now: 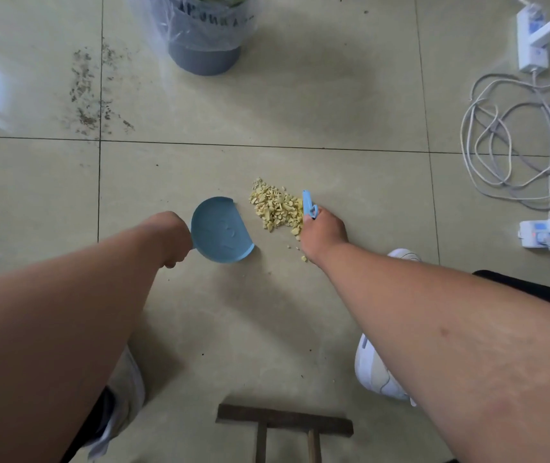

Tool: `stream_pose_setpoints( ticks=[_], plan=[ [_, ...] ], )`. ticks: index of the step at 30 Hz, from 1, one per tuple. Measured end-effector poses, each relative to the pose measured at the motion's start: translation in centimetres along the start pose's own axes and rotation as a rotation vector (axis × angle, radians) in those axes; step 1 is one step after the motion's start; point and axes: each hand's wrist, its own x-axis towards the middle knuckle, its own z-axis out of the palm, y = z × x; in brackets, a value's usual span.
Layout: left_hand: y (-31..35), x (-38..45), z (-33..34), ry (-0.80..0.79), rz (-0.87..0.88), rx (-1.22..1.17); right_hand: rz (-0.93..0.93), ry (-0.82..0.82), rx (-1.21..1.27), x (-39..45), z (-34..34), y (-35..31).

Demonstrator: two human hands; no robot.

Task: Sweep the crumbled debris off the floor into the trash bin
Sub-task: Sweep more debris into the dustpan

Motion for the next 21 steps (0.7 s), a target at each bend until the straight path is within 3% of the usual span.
stream_pose_setpoints(
  ticks=[5, 9, 12, 17, 21],
  plan=[
    [-0.5, 0.5, 0.2, -0.006, -0.011, -0.016, -0.012, 0.072, 0.010, 0.6, -1.7, -0.1],
    [-0.6, 0.8, 0.3, -0.023, -0.030, -0.019, 0.149, 0.124, -0.093, 0.5, -4.3, 1.4],
    [-0.4, 0.8, 0.5, -0.051, -0.088, -0.028, 0.276, 0.042, -0.117, -0.4, -4.1, 2.3],
    [0.4, 0.2, 0.5, -0.065, -0.085, -0.046, 0.320, -0.201, -0.075, -2.1, 0.0, 2.6],
    [-0.1, -0.2, 0.6, -0.097, -0.073, -0.056, 0.353, -0.159, 0.107, 0.2, 3.6, 4.0]
  ],
)
